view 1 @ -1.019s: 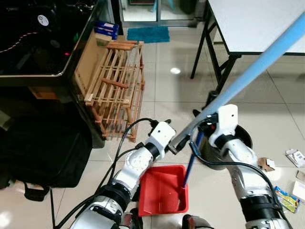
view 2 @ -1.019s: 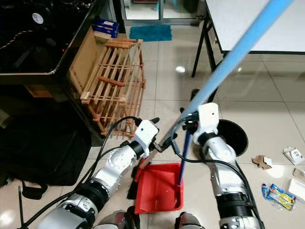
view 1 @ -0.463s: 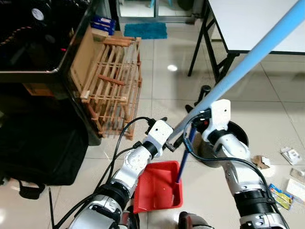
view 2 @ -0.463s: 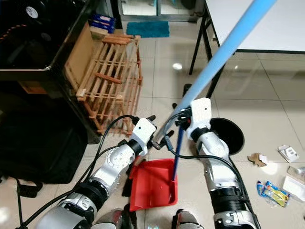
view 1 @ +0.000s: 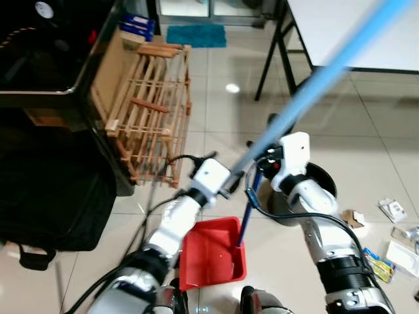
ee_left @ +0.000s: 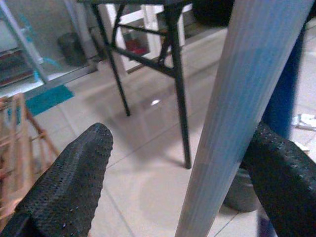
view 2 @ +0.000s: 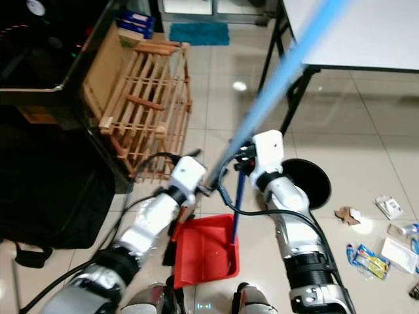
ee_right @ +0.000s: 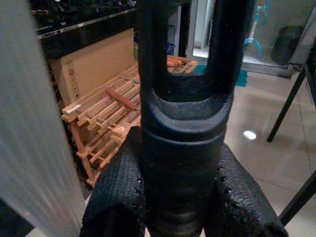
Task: Sweep floor
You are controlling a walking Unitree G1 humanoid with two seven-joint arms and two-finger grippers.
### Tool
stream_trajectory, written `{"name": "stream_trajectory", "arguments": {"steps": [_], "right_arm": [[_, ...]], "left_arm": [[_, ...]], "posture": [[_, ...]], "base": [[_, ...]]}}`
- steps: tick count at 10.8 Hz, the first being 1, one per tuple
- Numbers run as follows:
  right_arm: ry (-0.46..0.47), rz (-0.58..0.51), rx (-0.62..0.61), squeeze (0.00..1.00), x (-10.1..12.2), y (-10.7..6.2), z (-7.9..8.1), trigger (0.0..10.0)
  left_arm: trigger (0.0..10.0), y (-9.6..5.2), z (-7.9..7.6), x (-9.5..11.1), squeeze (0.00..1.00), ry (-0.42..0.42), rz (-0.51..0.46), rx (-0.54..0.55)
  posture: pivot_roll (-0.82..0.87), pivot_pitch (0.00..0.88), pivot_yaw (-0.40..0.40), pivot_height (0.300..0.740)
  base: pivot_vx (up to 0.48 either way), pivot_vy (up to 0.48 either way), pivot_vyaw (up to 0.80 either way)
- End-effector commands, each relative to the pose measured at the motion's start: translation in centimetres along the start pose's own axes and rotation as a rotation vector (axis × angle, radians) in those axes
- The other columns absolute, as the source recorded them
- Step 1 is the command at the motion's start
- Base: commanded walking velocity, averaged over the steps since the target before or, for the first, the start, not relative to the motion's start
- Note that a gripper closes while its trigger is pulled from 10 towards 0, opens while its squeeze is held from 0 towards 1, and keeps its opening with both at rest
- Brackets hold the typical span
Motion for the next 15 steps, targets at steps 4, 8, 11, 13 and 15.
{"name": "stream_trajectory", "arguments": {"steps": [4, 8, 11, 13, 15], "right_arm": [[0.025, -0.001, 0.078, 0.0, 0.1, 0.9, 1.8, 10.0], [0.022, 0.003, 0.081, 0.0, 0.1, 0.8, 1.7, 10.0], [0.023, 0.003, 0.073, 0.0, 0.1, 0.7, 1.6, 10.0], [0.023, 0.005, 0.074, 0.0, 0.1, 0.6, 1.6, 10.0], [0.024, 0.004, 0.074, 0.0, 0.1, 0.6, 1.6, 10.0]], "left_arm": [[10.0, -1.4, -0.1, -1.2, 0.0, 0.008, 0.039, 0.045], [5.9, -1.5, -0.8, -1.7, 0.0, -0.004, 0.061, 0.03], [0.0, -1.1, -1.2, -2.0, 0.0, 0.002, 0.083, 0.016], [0.0, -0.9, -1.2, -2.1, 0.0, 0.01, 0.095, 0.015], [0.0, -0.6, -1.3, -2.0, 0.0, 0.018, 0.094, 0.011]], "posture": [[-0.24, 0.2, -0.012, 0.74], [-0.24, 0.205, -0.014, 0.74], [-0.25, 0.208, -0.015, 0.74], [-0.25, 0.211, -0.017, 0.74], [-0.26, 0.214, -0.016, 0.74]], "base": [[0.0, 0.0, 0.0], [0.0, 0.0, 0.0], [0.0, 0.0, 0.0], [0.0, 0.0, 0.0], [0.0, 0.0, 0.0]]}}
Point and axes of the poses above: a point about 5 cm out from each wrist's last joint towards the gripper, its own y axis pointing out of the wrist towards the gripper, its own x axis along the axis of the wrist's last joint, z = x × y, the point moved 1 cm from there along y, pointing out of the wrist towards the gripper, and after that the axes turned 10 degrees about y, right-handed, at the moved point
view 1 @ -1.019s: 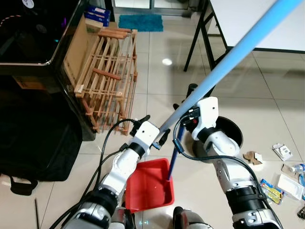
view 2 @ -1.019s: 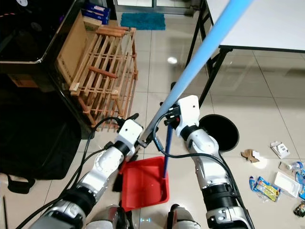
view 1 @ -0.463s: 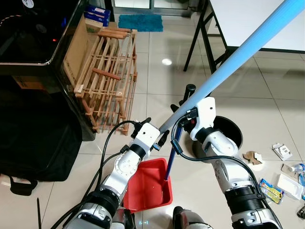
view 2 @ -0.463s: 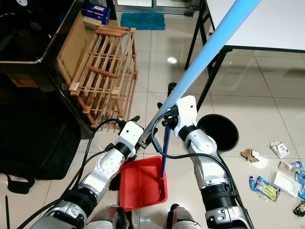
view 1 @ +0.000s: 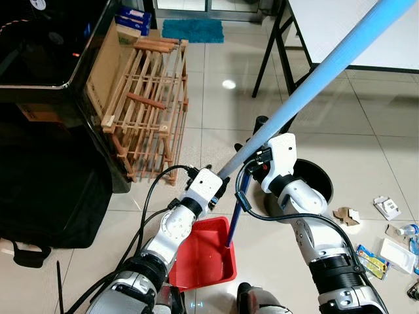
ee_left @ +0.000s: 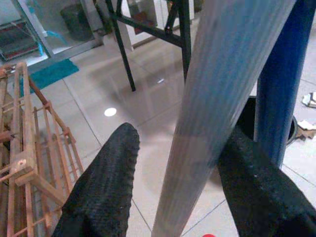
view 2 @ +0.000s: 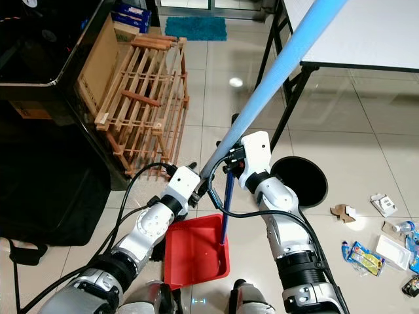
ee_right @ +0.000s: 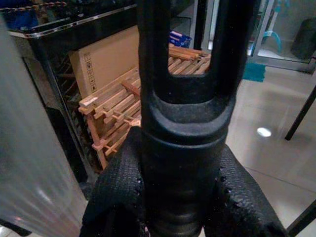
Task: Sweep floor
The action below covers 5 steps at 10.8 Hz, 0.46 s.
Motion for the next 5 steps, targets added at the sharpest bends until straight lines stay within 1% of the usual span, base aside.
{"name": "stream_trajectory", "arguments": {"steps": [1, 5], "right_arm": [[0.009, -0.018, 0.013, 0.0, 0.57, 0.08, 0.16, 10.0], [0.011, -0.018, 0.009, 0.0, 0.55, 0.07, 0.15, 10.0]], "left_arm": [[0.0, 0.07, -0.38, 0.05, 0.0, 0.012, -0.003, -0.008], [0.0, 0.09, -0.14, -0.16, 0.0, 0.023, 0.002, -0.001]], "posture": [[-0.26, 0.214, -0.016, 0.74], [-0.26, 0.217, -0.013, 0.74]], "base": [[0.0, 0.0, 0.0], [0.0, 0.0, 0.0]]}}
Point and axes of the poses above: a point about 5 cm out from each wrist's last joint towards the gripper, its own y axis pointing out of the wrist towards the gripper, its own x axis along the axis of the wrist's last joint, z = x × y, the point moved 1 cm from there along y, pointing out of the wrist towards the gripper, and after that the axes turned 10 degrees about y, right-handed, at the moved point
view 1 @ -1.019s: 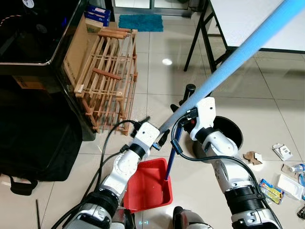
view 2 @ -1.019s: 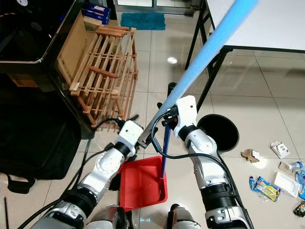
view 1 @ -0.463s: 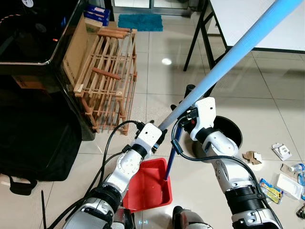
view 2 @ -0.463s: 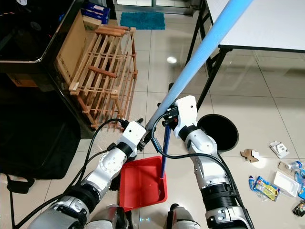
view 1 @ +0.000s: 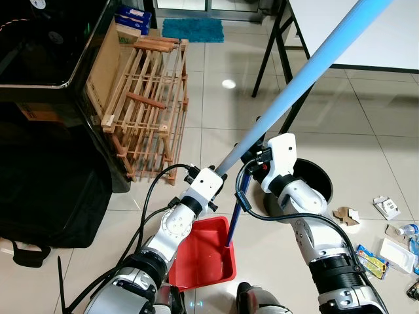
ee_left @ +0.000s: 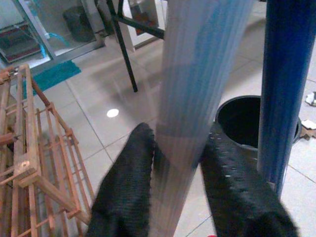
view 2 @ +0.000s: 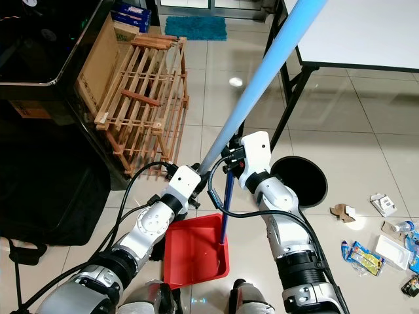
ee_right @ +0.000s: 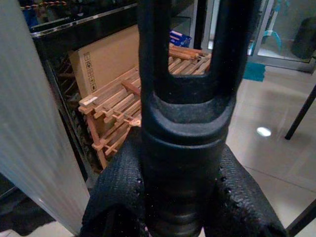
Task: Sweep floor
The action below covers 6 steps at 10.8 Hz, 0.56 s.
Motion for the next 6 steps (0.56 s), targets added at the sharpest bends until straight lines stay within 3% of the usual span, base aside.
{"name": "stream_trajectory", "arguments": {"steps": [1, 6], "right_arm": [[0.01, -0.019, 0.009, 0.0, 0.56, 0.04, 0.15, 10.0], [0.009, -0.019, 0.006, 0.0, 0.56, 0.1, 0.09, 10.0]], "left_arm": [[0.0, 0.02, -0.25, -0.01, 0.0, 0.01, -0.001, -0.006], [0.0, 0.23, 0.4, 0.23, 0.0, 0.02, -0.011, 0.027]], "posture": [[-0.26, 0.217, -0.013, 0.74], [-0.26, 0.216, -0.011, 0.74]], "base": [[0.0, 0.0, 0.0], [0.0, 0.0, 0.0]]}}
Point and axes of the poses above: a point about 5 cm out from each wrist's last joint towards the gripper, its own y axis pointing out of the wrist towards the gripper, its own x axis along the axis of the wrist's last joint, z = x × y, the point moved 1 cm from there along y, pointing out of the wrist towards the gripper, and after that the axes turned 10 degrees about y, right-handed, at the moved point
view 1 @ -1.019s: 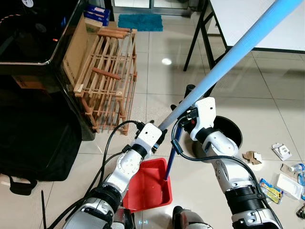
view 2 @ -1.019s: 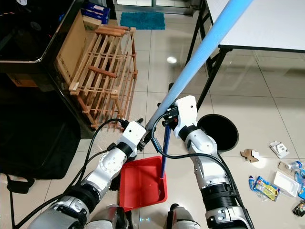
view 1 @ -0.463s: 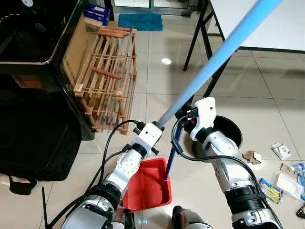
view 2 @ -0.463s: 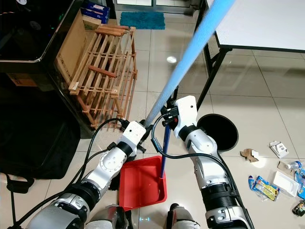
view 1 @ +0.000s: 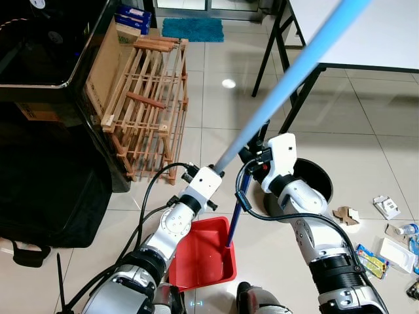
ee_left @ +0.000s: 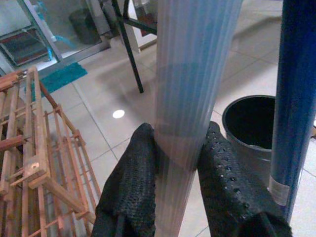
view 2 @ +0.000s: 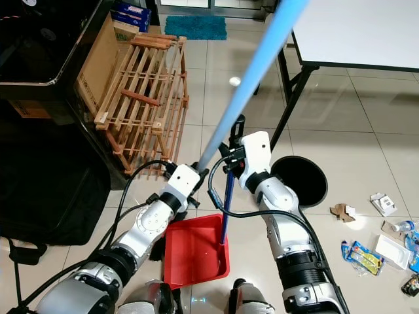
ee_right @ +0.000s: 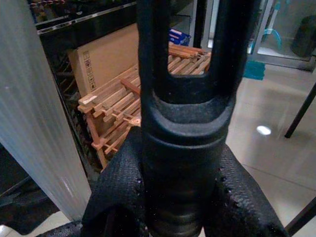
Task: Sweep floor
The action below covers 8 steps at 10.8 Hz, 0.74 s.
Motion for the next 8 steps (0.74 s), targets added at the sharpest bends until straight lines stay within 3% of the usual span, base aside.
{"name": "stream_trajectory", "arguments": {"steps": [1, 3, 6, 8], "right_arm": [[0.007, -0.022, 0.008, 0.0, 0.6, 0.1, 0.1, 10.0], [0.006, -0.022, 0.01, 0.0, 0.6, 0.1, 0.1, 10.0], [0.005, -0.022, 0.01, 0.0, 0.6, 0.1, 0.0, 10.0], [0.004, -0.022, 0.013, 0.0, 0.6, 0.3, 0.1, 10.0]], "left_arm": [[0.0, 0.1, 0.1, 0.2, 0.0, 0.002, -0.009, 0.015], [0.0, 0.1, 0.8, 0.3, 0.0, 0.013, -0.021, 0.057], [0.0, -0.1, 3.2, 1.8, 0.0, 0.04, -0.116, 0.193], [0.0, -0.5, 3.6, 2.5, 0.0, 0.057, -0.168, 0.228]], "posture": [[-0.26, 0.216, -0.011, 0.74], [-0.26, 0.215, -0.013, 0.74], [-0.25, 0.213, -0.011, 0.74], [-0.25, 0.208, -0.013, 0.74]], "base": [[0.0, 0.0, 0.0], [0.0, 0.0, 0.0], [0.0, 0.0, 0.0], [0.0, 0.0, 0.0]]}}
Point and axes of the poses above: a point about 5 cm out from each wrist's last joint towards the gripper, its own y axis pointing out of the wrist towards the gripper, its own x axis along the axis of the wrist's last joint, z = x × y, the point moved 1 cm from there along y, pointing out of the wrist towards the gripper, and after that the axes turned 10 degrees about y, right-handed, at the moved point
